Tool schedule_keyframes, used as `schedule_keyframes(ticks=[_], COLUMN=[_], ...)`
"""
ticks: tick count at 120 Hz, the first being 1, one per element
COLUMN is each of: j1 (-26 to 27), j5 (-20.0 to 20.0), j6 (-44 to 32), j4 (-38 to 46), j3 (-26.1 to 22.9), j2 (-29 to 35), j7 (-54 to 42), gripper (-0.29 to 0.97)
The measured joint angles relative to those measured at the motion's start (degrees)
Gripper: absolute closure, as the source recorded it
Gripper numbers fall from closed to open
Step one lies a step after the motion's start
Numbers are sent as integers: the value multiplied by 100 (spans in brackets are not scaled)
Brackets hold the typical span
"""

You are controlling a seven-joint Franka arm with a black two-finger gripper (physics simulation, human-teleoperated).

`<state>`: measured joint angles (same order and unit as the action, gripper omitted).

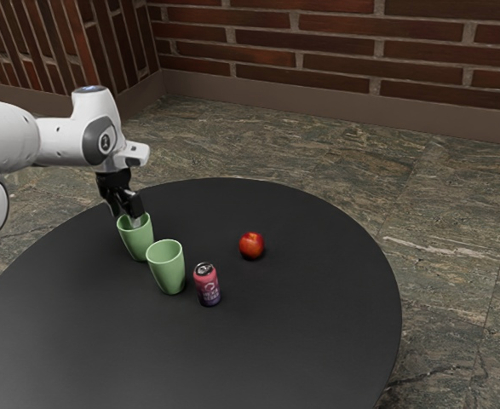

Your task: Place the left cup onto the right cup

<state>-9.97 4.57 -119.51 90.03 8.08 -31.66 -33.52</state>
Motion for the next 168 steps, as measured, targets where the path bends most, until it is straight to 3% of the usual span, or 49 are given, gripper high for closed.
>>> schedule_keyframes(ticks=[126,168], j1=[12,68], j5=[-24,-94], j6=[-10,-17], j4=[-14,17], j3=[9,14], j2=[-9,206], j7=[13,12], gripper=[70,78])
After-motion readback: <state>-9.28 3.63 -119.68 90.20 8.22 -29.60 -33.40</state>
